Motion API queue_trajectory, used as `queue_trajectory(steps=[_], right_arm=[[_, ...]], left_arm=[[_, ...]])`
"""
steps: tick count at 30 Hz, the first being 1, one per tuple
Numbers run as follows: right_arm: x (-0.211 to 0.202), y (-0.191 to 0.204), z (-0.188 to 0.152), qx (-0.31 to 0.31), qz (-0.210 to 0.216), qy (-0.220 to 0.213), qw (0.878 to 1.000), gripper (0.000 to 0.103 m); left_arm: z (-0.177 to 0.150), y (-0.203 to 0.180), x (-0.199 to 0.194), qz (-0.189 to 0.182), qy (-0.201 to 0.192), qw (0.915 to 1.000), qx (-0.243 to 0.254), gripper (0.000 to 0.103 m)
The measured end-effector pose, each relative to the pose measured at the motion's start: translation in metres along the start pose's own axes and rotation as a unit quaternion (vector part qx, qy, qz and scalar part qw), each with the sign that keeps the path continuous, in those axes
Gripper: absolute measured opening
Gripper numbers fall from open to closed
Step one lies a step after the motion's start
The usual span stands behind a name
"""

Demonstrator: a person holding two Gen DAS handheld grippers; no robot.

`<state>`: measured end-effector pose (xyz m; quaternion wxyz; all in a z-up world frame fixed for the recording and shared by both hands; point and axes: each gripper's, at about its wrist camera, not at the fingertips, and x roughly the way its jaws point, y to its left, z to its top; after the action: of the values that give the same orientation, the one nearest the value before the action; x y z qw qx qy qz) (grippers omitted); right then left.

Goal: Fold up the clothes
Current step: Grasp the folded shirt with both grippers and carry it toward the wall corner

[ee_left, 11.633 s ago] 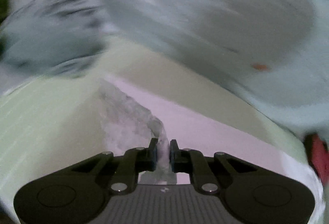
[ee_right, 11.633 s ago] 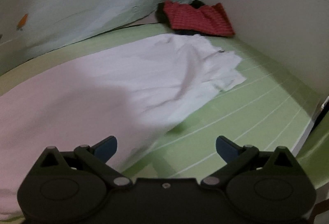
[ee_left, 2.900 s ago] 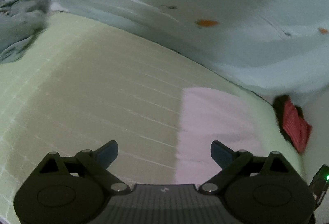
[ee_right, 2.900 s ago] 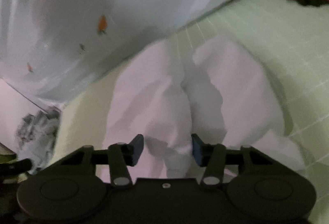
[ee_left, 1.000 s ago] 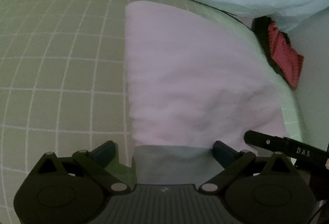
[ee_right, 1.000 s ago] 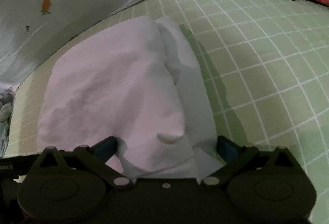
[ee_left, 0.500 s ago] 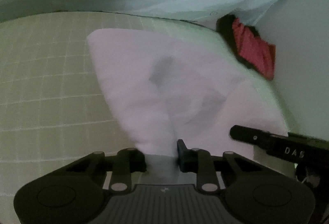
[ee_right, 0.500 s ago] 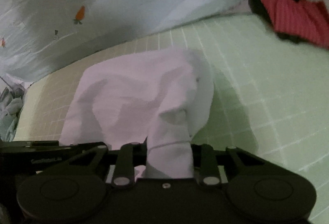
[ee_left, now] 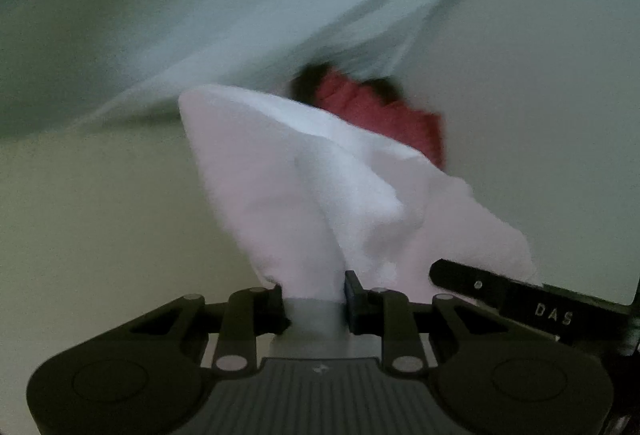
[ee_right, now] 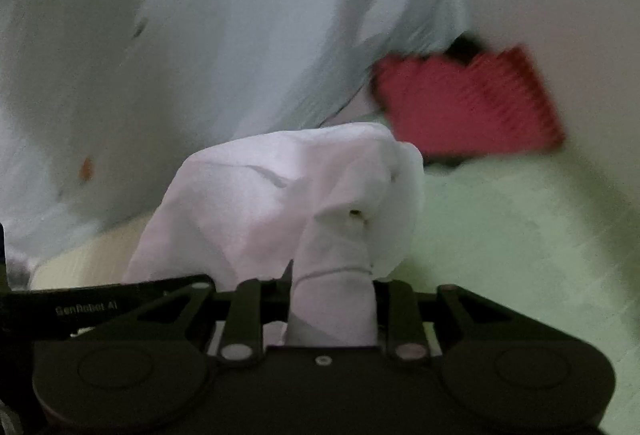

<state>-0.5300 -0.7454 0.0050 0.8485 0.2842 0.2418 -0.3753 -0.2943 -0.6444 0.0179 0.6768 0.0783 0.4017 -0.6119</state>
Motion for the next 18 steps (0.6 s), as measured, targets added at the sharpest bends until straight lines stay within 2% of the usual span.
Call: queue_trajectory(steps=[4,8,9,10,11,12,13,14,16,17,18], right_arm=[[0.002,-0.056,0.067,0.0,-0.028,-0.053,0.998,0.025],[0.025,-0.095,0.145,-0.033,-0.059,-0.099,0.993,0.025],[0.035,-0.104,0.163,-0.042,-0.069,-0.107,0.991,0.029],[0.052,-0.112,0.18,-0.054,-0.088,-0.106,0.989,0.033],[0.071,-0.118,0.194,-0.067,-0.109,-0.101,0.987,0.048],[0.091,-0.121,0.204,-0.078,-0.139,-0.085,0.984,0.056],[0.111,-0.124,0.209,-0.091,-0.169,-0.066,0.979,0.056],[0.125,-0.125,0.21,-0.103,-0.188,-0.053,0.975,0.059],[0.132,-0.123,0.197,-0.103,-0.188,-0.063,0.975,0.073],[0.131,-0.123,0.188,-0.095,-0.183,-0.07,0.976,0.083],[0.129,-0.123,0.177,-0.078,-0.179,-0.073,0.978,0.086]], left_arm=[[0.065,-0.056,0.053,-0.033,-0.046,0.998,0.029,0.027],[0.123,-0.091,0.109,-0.039,-0.098,0.9938,0.036,0.028],[0.136,-0.093,0.13,-0.031,-0.099,0.9943,0.025,0.032],[0.147,-0.094,0.15,-0.02,-0.094,0.9952,0.016,0.043],[0.153,-0.092,0.167,-0.002,-0.078,0.9969,0.011,0.049],[0.156,-0.09,0.181,0.014,-0.065,0.9978,0.007,0.057],[0.153,-0.085,0.186,0.024,-0.06,0.9979,0.006,0.06],[0.15,-0.08,0.192,0.034,-0.055,0.9979,0.005,0.063],[0.137,-0.072,0.195,0.051,-0.056,0.9969,0.021,0.089],[0.128,-0.07,0.193,0.061,-0.056,0.996,0.036,0.092],[0.12,-0.068,0.19,0.07,-0.052,0.9948,0.051,0.092]])
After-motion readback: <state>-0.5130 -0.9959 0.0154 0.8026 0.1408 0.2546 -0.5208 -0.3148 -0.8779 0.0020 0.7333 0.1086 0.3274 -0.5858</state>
